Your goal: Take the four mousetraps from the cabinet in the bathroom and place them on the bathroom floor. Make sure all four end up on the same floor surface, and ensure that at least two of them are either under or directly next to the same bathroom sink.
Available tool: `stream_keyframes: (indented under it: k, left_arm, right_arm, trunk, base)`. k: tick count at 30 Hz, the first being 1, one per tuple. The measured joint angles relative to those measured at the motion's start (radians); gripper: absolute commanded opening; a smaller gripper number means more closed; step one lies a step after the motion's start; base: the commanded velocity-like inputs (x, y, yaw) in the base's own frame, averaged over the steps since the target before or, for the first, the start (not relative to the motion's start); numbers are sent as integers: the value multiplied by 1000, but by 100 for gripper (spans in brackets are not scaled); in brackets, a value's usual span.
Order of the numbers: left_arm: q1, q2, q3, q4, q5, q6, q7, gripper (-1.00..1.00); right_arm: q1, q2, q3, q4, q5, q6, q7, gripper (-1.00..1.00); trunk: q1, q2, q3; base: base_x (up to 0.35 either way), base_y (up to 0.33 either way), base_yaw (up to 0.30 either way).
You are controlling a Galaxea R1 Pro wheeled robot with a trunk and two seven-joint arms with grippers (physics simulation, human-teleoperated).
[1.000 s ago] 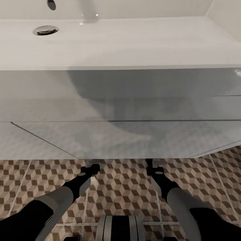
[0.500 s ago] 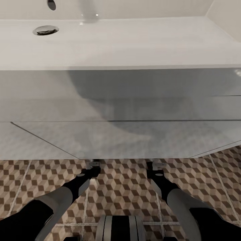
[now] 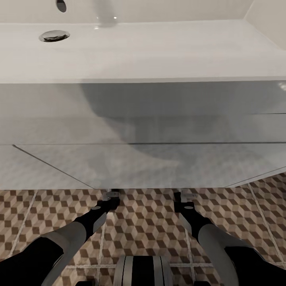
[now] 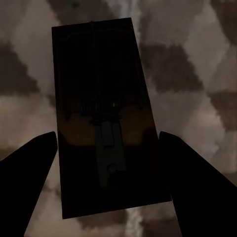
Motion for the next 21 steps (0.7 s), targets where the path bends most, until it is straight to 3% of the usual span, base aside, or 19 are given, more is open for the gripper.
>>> stream_keyframes:
  k: [8, 21]
  left_arm:
    - [1, -4, -4, -9, -3, -49, 2, -100]
    - [1, -5, -6, -9, -6, -59, 7, -100]
  right_arm:
    - [0, 0, 0, -1, 1, 0, 0, -100]
    - [0, -1, 0, -1, 1, 0, 0, -100]
  trunk:
    - [0, 0, 0]
    - [0, 0, 0]
  base:
    - [3, 0, 0]
    - [102, 0, 0]
